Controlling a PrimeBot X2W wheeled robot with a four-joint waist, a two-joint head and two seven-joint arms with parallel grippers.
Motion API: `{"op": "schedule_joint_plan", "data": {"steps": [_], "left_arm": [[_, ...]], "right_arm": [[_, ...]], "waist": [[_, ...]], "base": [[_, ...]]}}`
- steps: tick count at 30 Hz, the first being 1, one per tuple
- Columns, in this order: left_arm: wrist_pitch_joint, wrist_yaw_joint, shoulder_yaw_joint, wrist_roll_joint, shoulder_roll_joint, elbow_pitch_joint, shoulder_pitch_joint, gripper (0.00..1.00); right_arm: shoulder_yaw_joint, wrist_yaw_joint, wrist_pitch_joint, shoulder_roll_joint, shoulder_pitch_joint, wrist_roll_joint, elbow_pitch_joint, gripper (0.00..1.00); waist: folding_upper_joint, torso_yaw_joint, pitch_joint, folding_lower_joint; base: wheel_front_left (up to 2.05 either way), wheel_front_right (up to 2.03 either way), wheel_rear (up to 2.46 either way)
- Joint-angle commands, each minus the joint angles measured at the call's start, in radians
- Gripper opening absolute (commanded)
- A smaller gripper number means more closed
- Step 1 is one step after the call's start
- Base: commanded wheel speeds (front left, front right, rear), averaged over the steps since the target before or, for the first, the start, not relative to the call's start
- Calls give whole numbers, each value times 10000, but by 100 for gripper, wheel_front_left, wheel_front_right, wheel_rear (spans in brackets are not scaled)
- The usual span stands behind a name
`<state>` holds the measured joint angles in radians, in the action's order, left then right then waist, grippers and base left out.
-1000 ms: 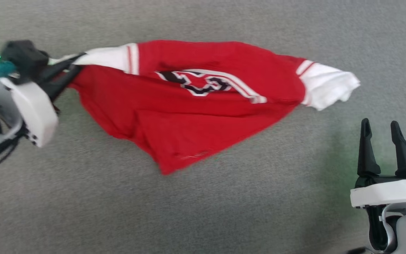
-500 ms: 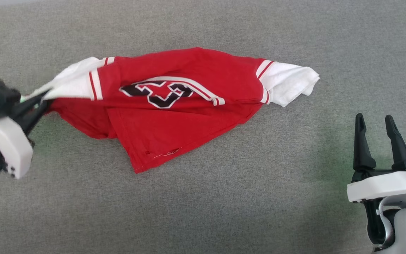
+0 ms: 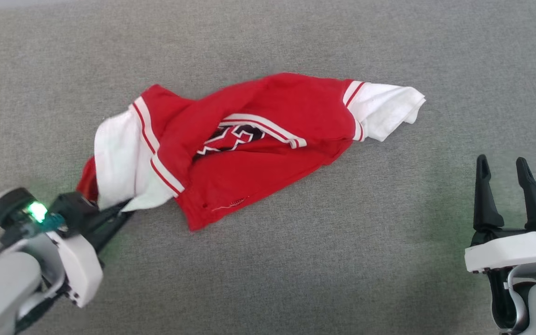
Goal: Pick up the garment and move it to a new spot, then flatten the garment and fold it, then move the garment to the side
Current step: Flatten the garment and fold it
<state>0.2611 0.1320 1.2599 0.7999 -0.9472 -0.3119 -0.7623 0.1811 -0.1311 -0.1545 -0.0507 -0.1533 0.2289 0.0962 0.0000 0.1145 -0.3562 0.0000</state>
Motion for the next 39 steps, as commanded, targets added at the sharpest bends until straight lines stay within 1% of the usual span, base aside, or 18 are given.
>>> {"op": "schedule_joint_plan", "data": {"steps": [1,3,4,5,6,8,11,17,19,21,23,26,29,31,34,37,38,39], "left_arm": [[51,-26,-54,-59,83,-7,134,0],[49,-26,-142,-135,259,-82,317,2],[49,-26,-250,-145,325,-106,365,32],[49,-26,-400,-157,361,-114,383,71],[51,-26,-562,-35,379,-63,438,100],[52,-26,-862,277,252,185,555,100],[54,-26,-1216,832,-310,931,641,100],[0,-26,-1345,2350,-2277,2902,226,100],[-182,-26,-1348,3145,-2755,3399,-39,100],[-665,-26,-1287,4123,-3062,3663,-272,100],[-1603,-26,-1114,5028,-3231,3687,-555,100],[-3364,-26,-815,6073,-3306,3536,-1038,100],[-4626,-26,-751,7168,-3289,3331,-1317,100],[-5325,-26,-693,7493,-3408,3263,-1456,100],[-5959,-26,-602,7776,-3469,3183,-1490,100],[-6200,-26,-534,7785,-3467,2965,-1411,100],[-6198,-24,-513,7625,-3423,2940,-1413,100],[-6169,-24,-509,7712,-3352,2867,-1370,100]], "right_arm": [[-13,7,33,1,88,43,-59,100],[-1,7,43,1,94,36,-91,100],[12,7,59,1,99,34,-104,100],[16,7,75,1,104,30,-110,100],[14,7,84,1,107,32,-113,100],[7,7,100,1,121,37,-118,100],[-24,7,76,2,140,64,-91,100],[-161,7,-159,1,144,186,140,100],[-222,7,-226,1,113,265,268,100],[-292,7,-285,1,53,280,370,100],[-354,7,-349,2,-16,323,492,100],[-456,7,-418,-1,-105,363,628,100],[-508,7,-504,-1,-171,381,698,100],[-474,7,-541,2,-123,395,732,100],[-407,7,-614,1,-19,424,771,100],[-423,7,-686,1,14,466,788,100],[-447,7,-686,2,14,461,798,100],[-464,7,-690,2,3,464,807,100]], "waist": [[0,-13,-10,0],[0,-55,-20,0],[0,-82,-14,0],[0,-107,-9,0],[0,-127,-1,0],[0,-165,17,0],[0,-197,42,0],[0,-164,30,0],[0,-133,34,0],[0,-98,28,0],[0,-55,18,0],[0,58,-28,0],[0,177,-86,0],[0,231,-121,0],[0,268,-156,0],[0,297,-206,0],[0,307,-223,0],[0,312,-240,0]], "base": [[0,0,0],[0,0,0],[0,0,0],[0,0,0],[0,0,0],[0,0,0],[0,0,0],[0,0,0],[0,0,0],[0,0,0],[0,0,0],[0,0,0],[0,0,0],[0,0,0],[0,0,0],[0,0,0],[0,0,0],[0,0,0]]}}
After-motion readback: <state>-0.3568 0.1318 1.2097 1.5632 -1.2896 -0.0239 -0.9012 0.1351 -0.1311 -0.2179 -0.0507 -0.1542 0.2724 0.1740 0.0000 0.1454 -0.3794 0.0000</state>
